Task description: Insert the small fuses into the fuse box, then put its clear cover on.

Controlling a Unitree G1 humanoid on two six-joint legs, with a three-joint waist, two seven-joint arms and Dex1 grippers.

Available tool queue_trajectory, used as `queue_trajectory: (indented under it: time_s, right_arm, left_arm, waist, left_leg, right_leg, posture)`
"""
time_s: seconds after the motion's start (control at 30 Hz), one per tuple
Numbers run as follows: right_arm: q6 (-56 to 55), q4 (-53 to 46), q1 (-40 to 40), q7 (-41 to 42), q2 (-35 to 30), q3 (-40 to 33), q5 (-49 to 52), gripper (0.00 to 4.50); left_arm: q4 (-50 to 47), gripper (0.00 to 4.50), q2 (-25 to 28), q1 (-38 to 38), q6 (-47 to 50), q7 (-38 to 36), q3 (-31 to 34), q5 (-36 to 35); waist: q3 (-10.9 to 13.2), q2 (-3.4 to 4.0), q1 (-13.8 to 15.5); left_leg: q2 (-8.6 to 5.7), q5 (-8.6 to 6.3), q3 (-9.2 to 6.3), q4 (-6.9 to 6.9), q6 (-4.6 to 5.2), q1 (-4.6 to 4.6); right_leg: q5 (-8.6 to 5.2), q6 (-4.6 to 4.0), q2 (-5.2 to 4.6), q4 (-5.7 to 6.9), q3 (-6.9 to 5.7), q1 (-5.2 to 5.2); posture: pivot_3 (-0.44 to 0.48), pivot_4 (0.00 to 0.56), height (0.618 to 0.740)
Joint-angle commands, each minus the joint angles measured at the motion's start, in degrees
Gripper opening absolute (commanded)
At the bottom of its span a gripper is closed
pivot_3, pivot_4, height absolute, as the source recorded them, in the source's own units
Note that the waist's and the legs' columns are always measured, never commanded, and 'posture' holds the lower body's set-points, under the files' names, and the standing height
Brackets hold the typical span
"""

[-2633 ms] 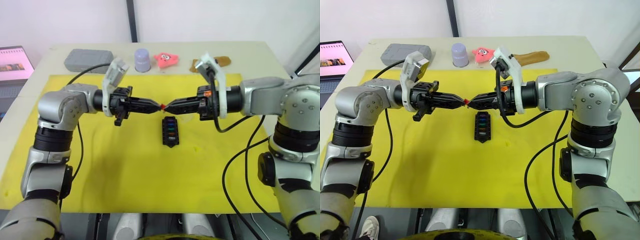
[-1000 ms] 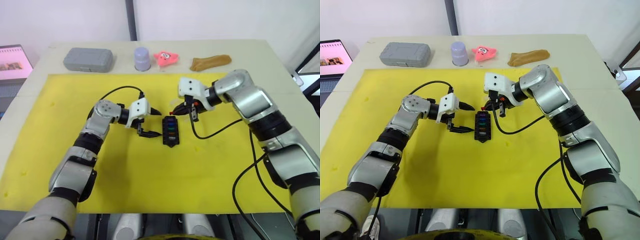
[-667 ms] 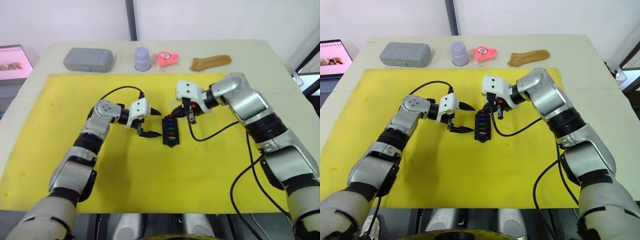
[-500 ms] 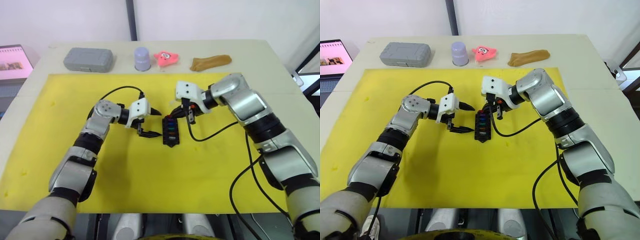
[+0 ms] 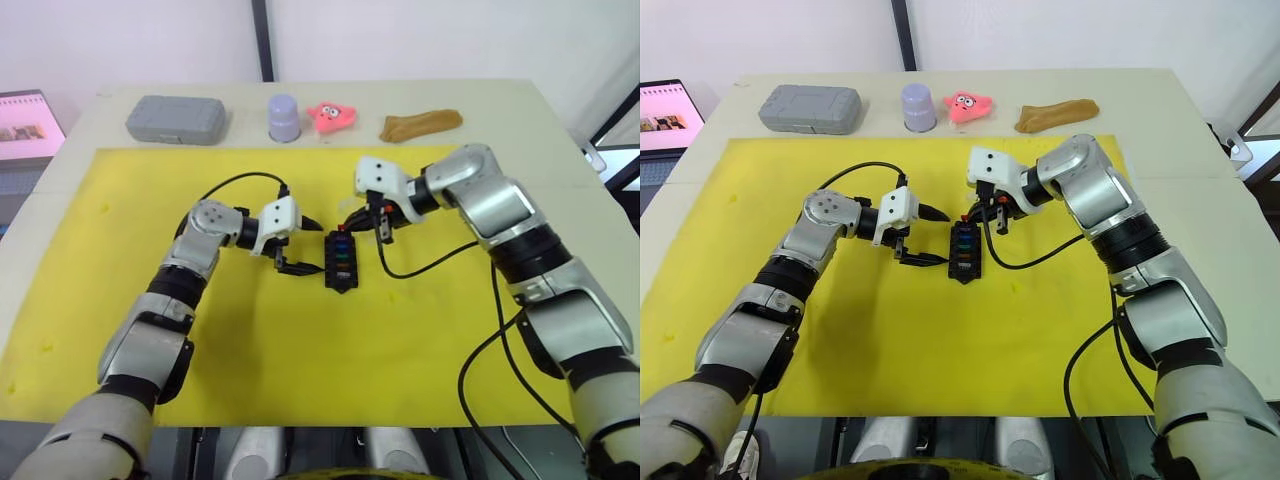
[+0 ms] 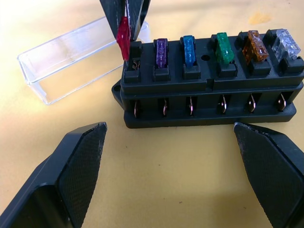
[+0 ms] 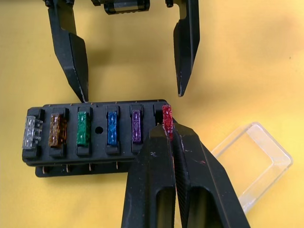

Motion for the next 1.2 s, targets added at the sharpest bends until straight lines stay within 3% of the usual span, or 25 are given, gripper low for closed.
queue_trajectory:
  time_s: [0.03,1.2]
  right_arm:
    - [0.43,-1.27,-1.2,0.29,0.28,-1.9,-0.07,0.0]
    - [-3.56,3.98,-1.84,1.83,3.39,0.17,-5.81,0.0]
  left_arm:
    - [-1.12,4.48,-0.13,-1.13,-1.15,0.12,0.89,-0.08]
    - [-2.69,4.48,-0.2,-0.19,-0.94,-0.31,0.82,-0.06]
  waist:
    - [0.0,0.0,-0.06]
    - [-0.02,0.02,-1.17]
  left_leg:
    - [0.0,0.0,0.0,0.0,0.0,0.0]
    - [-0.01,0.0,-0.03,0.03,-0.01,0.01]
  right_leg:
    - [0.0,0.0,0.0,0.0,0.0,0.0]
    - [0.0,0.0,-0.03,0.07,-0.01,0.0]
  posture:
    - [0.0,0.15,0.74]
    - [0.0,0.15,0.74]
